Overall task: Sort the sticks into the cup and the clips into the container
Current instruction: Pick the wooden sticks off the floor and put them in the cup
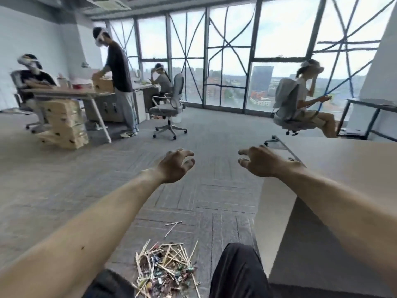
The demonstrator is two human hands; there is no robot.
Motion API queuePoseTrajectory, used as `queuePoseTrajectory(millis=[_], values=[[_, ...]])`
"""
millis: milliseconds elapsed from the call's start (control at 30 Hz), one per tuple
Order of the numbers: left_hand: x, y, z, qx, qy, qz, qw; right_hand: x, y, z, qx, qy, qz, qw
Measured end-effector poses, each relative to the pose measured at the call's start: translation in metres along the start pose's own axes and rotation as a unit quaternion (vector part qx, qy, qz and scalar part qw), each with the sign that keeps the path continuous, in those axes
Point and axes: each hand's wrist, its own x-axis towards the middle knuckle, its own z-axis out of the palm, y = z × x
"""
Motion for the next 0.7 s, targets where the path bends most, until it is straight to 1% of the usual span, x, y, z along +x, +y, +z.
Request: queuePoseTrajectory(millis=[133,267,367,567,700], values=[[-0.042,-0.081,-0.004,0.026,-0.023,-0.09,0.995,0.039,-0.05,0.053,-0.001,-0.059,-0.055,0.997],[-0.078,-0.138,0.001,0.037,-0.05,-0.164,0.984,0.066,-0.091,0.098,-0.001,-0.098,-0.094,0.991],[-0.103,-0.176,0.019,0.043,-0.084,-0.21,0.973,0.084,-0.115,0.139,-0.003,-0.135,-0.118,0.984],[-0.132,-0.237,0.068,0.03,-0.139,-0.267,0.953,0.107,-0.14,0.226,-0.016,-0.199,-0.144,0.969],[-0.132,-0.271,0.111,0.006,-0.183,-0.278,0.943,0.118,-0.144,0.286,-0.009,-0.249,-0.136,0.959]])
